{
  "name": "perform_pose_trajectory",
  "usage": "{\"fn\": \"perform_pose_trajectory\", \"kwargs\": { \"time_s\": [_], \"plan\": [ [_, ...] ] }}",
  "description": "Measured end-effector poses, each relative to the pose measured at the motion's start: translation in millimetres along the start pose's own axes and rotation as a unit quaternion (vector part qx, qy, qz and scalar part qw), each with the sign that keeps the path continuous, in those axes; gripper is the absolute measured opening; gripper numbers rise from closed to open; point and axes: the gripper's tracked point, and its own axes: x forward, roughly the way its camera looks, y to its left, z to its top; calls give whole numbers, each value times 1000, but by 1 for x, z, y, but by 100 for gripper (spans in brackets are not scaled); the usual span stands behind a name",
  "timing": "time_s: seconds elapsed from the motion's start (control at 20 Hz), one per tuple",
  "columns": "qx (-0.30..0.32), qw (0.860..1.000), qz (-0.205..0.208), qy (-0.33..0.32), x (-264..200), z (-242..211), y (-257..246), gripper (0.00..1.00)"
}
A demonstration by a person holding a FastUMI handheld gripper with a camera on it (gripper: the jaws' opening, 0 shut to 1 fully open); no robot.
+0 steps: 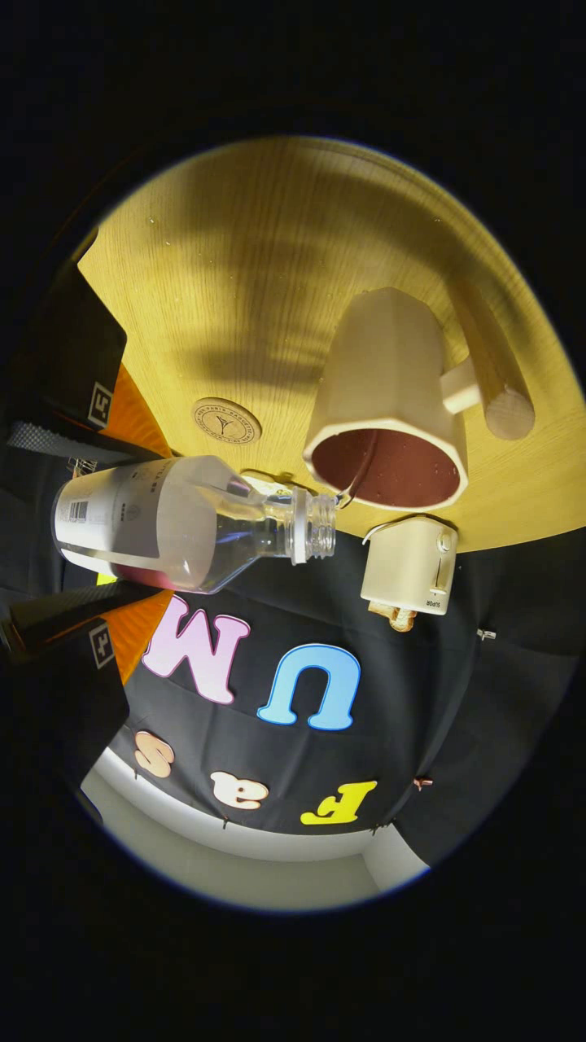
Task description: Take the bottle from table, then pour the juice into the cup, finally place the bottle on the coaster
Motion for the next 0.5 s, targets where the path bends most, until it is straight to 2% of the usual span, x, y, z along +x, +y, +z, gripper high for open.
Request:
{"fn": "perform_pose_trajectory", "kwargs": {
  "time_s": [0.5],
  "plan": [
    [-24,1000,-11,-15,-2,3,-2,71]
  ]
}}
